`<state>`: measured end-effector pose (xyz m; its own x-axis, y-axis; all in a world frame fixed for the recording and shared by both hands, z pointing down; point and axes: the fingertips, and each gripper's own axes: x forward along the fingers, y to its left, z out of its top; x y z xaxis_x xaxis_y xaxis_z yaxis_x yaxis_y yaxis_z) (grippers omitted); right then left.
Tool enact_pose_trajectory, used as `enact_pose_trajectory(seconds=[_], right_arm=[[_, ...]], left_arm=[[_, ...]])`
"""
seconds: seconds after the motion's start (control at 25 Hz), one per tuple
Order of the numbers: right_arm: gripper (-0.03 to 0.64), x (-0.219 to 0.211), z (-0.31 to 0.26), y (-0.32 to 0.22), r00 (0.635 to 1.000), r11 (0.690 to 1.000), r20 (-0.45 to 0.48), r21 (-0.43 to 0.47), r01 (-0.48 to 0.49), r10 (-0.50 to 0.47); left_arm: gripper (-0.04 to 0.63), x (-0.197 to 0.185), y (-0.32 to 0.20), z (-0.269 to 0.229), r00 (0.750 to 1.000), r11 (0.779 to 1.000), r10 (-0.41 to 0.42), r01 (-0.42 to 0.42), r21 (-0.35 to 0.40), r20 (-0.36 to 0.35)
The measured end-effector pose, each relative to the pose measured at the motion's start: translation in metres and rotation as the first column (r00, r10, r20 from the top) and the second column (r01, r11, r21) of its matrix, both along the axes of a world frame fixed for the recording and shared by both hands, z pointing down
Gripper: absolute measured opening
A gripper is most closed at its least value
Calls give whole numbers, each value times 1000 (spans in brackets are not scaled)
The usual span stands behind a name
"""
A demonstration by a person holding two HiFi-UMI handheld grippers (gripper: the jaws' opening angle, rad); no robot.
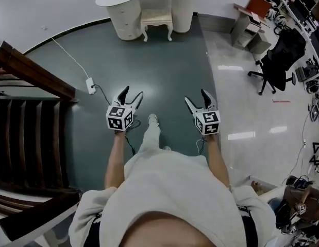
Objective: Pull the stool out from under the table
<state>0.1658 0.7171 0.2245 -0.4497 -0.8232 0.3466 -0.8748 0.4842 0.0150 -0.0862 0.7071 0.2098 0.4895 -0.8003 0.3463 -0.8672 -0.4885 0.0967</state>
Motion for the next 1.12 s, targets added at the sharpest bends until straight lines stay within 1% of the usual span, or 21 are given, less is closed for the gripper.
enact_pose_trajectory(seconds=[0.2,0.44,0.68,0.84,1.0,1.12], right_arm=[[324,-9,10,-59,1000,1000,-20,-10,2,-2],[324,-31,15,-157,999,1000,-44,-26,-5,4],[321,-59,4,-266,998,999,-64,-37,-10,8],[319,-83,1,-338,998,999,-68,-39,-20,18],[319,-103,3,-394,997,999,-72,-42,-31,28],[319,-113,8,-424,996,998,-76,-51,-41,37]], left_arm=[[265,-7,-61,13,1000,1000,8,-8,-8,-1],[265,-20,-165,25,999,999,29,-30,-19,-15],[265,-44,-274,20,999,998,44,-45,-34,-26],[265,-69,-347,19,998,998,51,-53,-37,-33],[265,-87,-406,21,997,997,64,-65,-39,-34],[265,-96,-440,25,997,996,74,-76,-45,-36]])
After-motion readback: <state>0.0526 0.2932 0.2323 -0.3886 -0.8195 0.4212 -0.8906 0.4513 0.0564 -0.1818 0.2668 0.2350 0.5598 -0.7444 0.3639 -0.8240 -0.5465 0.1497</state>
